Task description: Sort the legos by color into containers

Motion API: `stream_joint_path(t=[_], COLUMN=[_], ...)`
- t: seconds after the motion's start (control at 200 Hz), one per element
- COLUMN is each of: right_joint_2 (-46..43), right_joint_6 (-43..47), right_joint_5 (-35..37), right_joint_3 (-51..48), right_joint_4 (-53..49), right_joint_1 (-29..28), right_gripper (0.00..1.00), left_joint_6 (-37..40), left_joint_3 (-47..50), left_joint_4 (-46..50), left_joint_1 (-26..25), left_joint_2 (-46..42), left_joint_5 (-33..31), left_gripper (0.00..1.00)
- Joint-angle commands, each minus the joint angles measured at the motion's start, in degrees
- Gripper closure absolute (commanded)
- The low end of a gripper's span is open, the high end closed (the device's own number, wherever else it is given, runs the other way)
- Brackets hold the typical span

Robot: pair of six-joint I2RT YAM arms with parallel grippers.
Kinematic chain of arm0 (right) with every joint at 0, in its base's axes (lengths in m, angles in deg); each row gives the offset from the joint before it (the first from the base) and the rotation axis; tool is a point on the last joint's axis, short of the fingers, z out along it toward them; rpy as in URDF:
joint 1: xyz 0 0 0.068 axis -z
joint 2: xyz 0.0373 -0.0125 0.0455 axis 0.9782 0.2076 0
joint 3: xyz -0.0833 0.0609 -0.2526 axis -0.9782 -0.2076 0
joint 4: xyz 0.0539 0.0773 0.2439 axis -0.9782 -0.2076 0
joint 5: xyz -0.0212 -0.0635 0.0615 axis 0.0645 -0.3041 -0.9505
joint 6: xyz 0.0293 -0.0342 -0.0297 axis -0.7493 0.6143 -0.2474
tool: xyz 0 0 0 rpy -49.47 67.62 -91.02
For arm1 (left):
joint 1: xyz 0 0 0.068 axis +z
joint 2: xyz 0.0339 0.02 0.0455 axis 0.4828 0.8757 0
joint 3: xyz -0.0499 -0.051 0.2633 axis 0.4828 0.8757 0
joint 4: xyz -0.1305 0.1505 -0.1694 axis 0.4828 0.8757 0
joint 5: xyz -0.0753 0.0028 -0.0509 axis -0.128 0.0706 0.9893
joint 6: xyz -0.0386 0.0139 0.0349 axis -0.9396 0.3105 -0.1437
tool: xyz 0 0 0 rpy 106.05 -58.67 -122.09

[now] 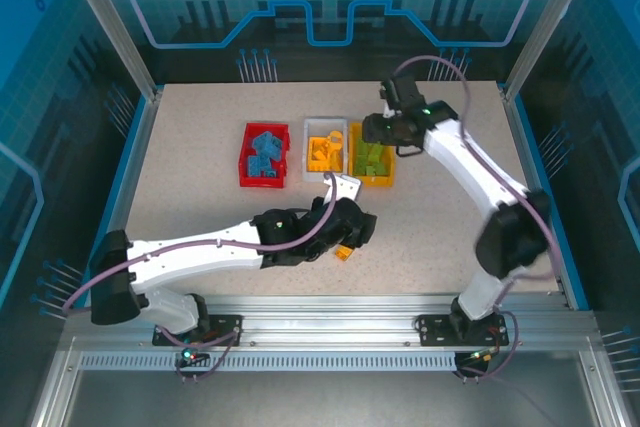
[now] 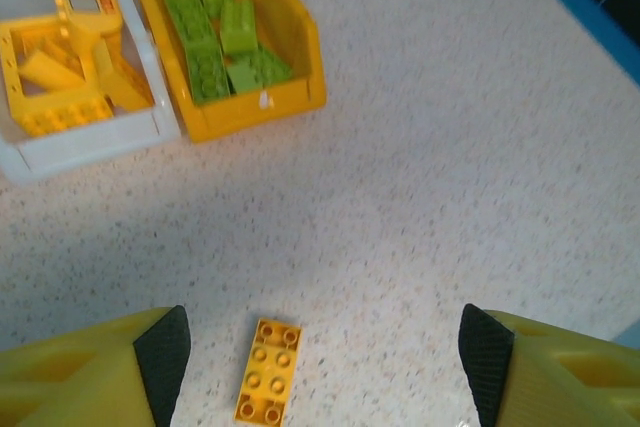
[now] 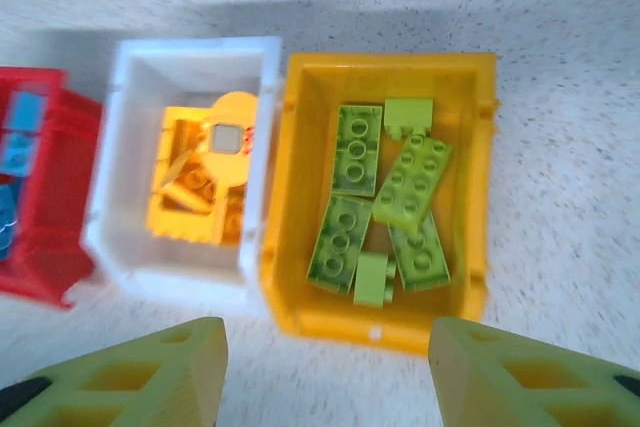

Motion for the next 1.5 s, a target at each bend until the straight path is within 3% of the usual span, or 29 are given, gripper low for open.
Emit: stream_joint_path(t=[0.0,0.175,0.27,0.37,0.515,0.79,1.015,1.135,1.326,1.496], right_joint_2=[-13.6,-38.6,-52.5,-62.7,-69.8,-70.6,-68.4,-68.0,-64.1,-52.2], right_joint_6=[-2.7,-10.7,-14.4,-16.7,-19.9,-20.3,-19.6,-19.0,-17.3,-15.3], right_joint_5=[3.3,3.1,-3.6,-10.4,-14.5,-13.2,-13.6,-15.0,-23.0,-22.8], right_joint_3=[-12.6,-32.6,-41.7,-46.5,-48.3,-47.0,-47.2,-47.8,-49.4,-45.8], right_joint_4=[1.4,-2.0,-1.8,-2.7,-6.0,-9.2,-7.6,-5.9,7.9,19.2], right_joint_1=[-3.9,-10.6,-11.8,-11.9,-11.9,-11.9,-12.0,-12.0,-12.0,-12.1], right_gripper=[0.42,0.36,0.27,0.22,0.2,0.21,0.22,0.22,0.22,0.23], left_joint_6=[1.2,4.2,6.4,8.1,9.2,8.4,7.4,6.3,4.9,7.9], left_joint_3=[-0.2,-1.4,-2.8,-4.8,-7.4,-7.5,-6.9,-6.4,-5.7,-12.4], left_joint_4=[4.9,10.9,12.5,13.0,13.7,11.4,8.9,9.4,9.4,12.0], left_joint_1=[1.9,6.7,7.7,8.2,9.1,9.4,9.4,10.0,18.4,27.9], left_joint_2=[2.6,9.3,13.4,18.1,24.1,28.8,29.8,27.9,19.8,18.9], left_joint_5=[7.6,17.5,19.2,19.4,21.4,25.5,26.4,24.3,27.8,31.3], left_gripper=[0.23,0.2,0.19,0.18,0.18,0.25,0.56,0.58,0.59,0.6])
